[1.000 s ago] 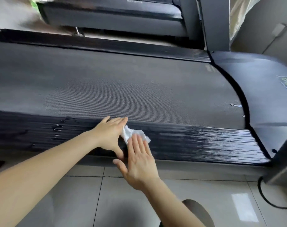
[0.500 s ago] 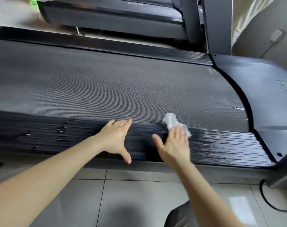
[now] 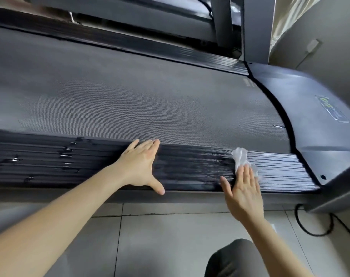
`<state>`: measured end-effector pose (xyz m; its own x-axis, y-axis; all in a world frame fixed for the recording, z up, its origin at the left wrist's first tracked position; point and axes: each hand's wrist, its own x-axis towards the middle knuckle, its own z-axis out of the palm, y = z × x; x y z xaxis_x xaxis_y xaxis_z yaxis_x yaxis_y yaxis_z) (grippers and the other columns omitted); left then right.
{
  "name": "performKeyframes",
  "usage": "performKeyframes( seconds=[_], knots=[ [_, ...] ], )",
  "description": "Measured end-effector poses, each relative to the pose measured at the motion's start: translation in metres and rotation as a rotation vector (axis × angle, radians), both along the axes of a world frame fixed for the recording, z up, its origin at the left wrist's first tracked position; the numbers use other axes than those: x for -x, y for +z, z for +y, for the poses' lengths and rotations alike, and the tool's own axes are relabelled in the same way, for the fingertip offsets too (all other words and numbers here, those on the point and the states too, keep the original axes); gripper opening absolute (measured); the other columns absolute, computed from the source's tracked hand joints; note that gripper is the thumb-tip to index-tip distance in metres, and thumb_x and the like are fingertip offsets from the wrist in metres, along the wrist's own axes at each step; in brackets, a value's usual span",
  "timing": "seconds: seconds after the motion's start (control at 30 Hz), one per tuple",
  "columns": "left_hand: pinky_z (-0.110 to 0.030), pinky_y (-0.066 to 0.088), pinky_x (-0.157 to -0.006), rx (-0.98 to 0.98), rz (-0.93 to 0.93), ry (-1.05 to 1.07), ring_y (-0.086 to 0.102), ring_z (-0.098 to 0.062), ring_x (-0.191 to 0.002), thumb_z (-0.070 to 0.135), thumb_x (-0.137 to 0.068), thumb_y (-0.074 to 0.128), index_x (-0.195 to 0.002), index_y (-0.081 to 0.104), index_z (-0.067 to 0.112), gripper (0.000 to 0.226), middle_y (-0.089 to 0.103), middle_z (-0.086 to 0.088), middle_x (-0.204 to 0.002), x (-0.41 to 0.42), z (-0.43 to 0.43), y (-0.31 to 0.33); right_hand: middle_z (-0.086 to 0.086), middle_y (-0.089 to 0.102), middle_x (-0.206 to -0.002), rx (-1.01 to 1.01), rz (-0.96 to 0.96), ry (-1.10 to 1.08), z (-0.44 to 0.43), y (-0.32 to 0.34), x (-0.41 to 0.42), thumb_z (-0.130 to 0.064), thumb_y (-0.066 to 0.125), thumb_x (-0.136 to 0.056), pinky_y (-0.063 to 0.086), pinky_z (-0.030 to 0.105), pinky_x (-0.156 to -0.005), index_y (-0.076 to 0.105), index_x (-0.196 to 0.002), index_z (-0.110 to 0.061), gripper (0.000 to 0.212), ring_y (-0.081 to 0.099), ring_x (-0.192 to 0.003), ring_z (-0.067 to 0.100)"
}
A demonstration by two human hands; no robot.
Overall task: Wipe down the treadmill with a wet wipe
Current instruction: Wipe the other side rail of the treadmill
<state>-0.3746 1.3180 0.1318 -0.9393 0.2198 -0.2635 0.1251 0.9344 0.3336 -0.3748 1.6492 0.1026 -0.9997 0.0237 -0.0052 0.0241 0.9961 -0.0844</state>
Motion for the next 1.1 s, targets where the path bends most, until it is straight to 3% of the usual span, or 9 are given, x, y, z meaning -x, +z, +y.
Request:
performKeyframes(
  seconds=[0.07, 0.23, 0.37, 0.53, 0.63, 0.77, 0.93, 1.0, 1.1],
  knots=[
    [-0.038, -0.009, -0.128, 0.001, 0.006, -0.018, -0.007, -0.013, -0.158, 0.094, -0.048, 0.07, -0.163, -0.009, 0.013, 0.161, -0.005, -0.001, -0.173, 0.001, -0.002, -0.001, 0.018, 0.008, -0.17, 0.033, 0.034, -0.04, -0.04, -0.004, -0.017, -0.086, -0.013, -0.082, 0.005, 0.043, -0.128, 0.01, -0.161, -0.002, 0.118, 0.003, -0.158, 0.027],
    [-0.037, -0.006, -0.129, 0.028, 0.014, -0.066, -0.007, -0.013, -0.158, 0.081, -0.057, 0.076, -0.163, -0.008, 0.01, 0.153, -0.005, -0.003, -0.173, 0.004, -0.008, -0.001, 0.014, 0.003, -0.17, 0.106, 0.042, 0.348, -0.168, -0.024, -0.079, -0.063, 0.013, -0.105, 0.004, 0.045, -0.128, 0.01, -0.162, -0.003, 0.083, -0.007, -0.158, 0.024],
    [-0.039, -0.009, -0.128, 0.097, -0.071, -0.118, -0.015, -0.013, -0.157, 0.082, -0.053, 0.08, -0.162, -0.012, 0.011, 0.159, -0.015, -0.002, -0.171, 0.006, -0.024, 0.002, 0.016, 0.008, -0.17, -0.02, 0.026, 0.628, -0.139, -0.018, -0.086, -0.053, 0.025, -0.11, 0.011, 0.046, -0.128, 0.014, -0.161, -0.001, 0.074, -0.004, -0.158, 0.026],
    [-0.046, -0.011, -0.127, 0.133, -0.147, -0.109, -0.019, -0.017, -0.156, 0.085, -0.049, 0.08, -0.161, -0.018, 0.014, 0.165, -0.02, -0.004, -0.17, 0.006, -0.039, 0.005, 0.017, 0.014, -0.169, -0.094, 0.04, 0.093, -0.028, -0.013, -0.054, -0.075, 0.005, -0.097, 0.016, 0.046, -0.127, 0.02, -0.16, -0.002, 0.098, 0.008, -0.158, 0.027],
    [-0.047, -0.011, -0.127, 0.125, -0.155, -0.081, -0.019, -0.018, -0.157, 0.086, -0.048, 0.079, -0.162, -0.017, 0.015, 0.165, -0.02, -0.003, -0.17, 0.003, -0.045, 0.005, 0.019, 0.009, -0.169, 0.008, 0.022, -0.063, -0.039, -0.013, -0.049, -0.078, 0.004, -0.092, 0.01, 0.044, -0.128, 0.014, -0.161, 0.0, 0.104, 0.004, -0.158, 0.028],
    [-0.049, -0.007, -0.128, 0.112, -0.122, -0.076, -0.011, -0.018, -0.158, 0.087, -0.046, 0.079, -0.163, -0.011, 0.015, 0.164, -0.01, -0.002, -0.172, 0.003, -0.046, 0.003, 0.022, 0.023, -0.166, 0.056, 0.12, 0.179, -0.132, -0.024, -0.082, -0.071, 0.017, -0.099, 0.014, 0.045, -0.125, 0.027, -0.158, 0.0, 0.093, 0.016, -0.156, 0.032],
    [-0.047, 0.002, -0.129, 0.084, -0.073, -0.06, 0.001, -0.017, -0.158, 0.083, -0.041, 0.077, -0.163, -0.001, 0.015, 0.16, 0.004, 0.0, -0.172, 0.003, -0.047, 0.0, 0.016, 0.023, -0.167, 0.102, 0.083, 0.638, -0.179, -0.022, -0.103, -0.047, 0.038, -0.107, 0.015, 0.044, -0.127, 0.028, -0.158, -0.001, 0.07, 0.011, -0.158, 0.028],
    [-0.049, 0.001, -0.129, 0.09, -0.088, -0.068, -0.001, -0.018, -0.159, 0.086, -0.043, 0.079, -0.163, -0.004, 0.015, 0.163, 0.001, 0.0, -0.172, 0.003, -0.048, 0.001, 0.016, 0.032, -0.163, 0.049, 0.096, 0.605, -0.145, -0.02, -0.087, -0.052, 0.035, -0.106, 0.019, 0.043, -0.126, 0.035, -0.155, -0.001, 0.07, 0.024, -0.154, 0.03],
    [-0.05, -0.003, -0.128, 0.086, -0.1, -0.086, -0.005, -0.018, -0.159, 0.085, -0.047, 0.08, -0.163, -0.009, 0.014, 0.163, -0.003, -0.001, -0.173, 0.002, -0.048, 0.003, 0.017, 0.035, -0.162, -0.011, 0.1, 0.264, -0.075, -0.015, -0.053, -0.068, 0.018, -0.101, 0.018, 0.04, -0.125, 0.038, -0.153, -0.002, 0.086, 0.028, -0.152, 0.03]
  ],
)
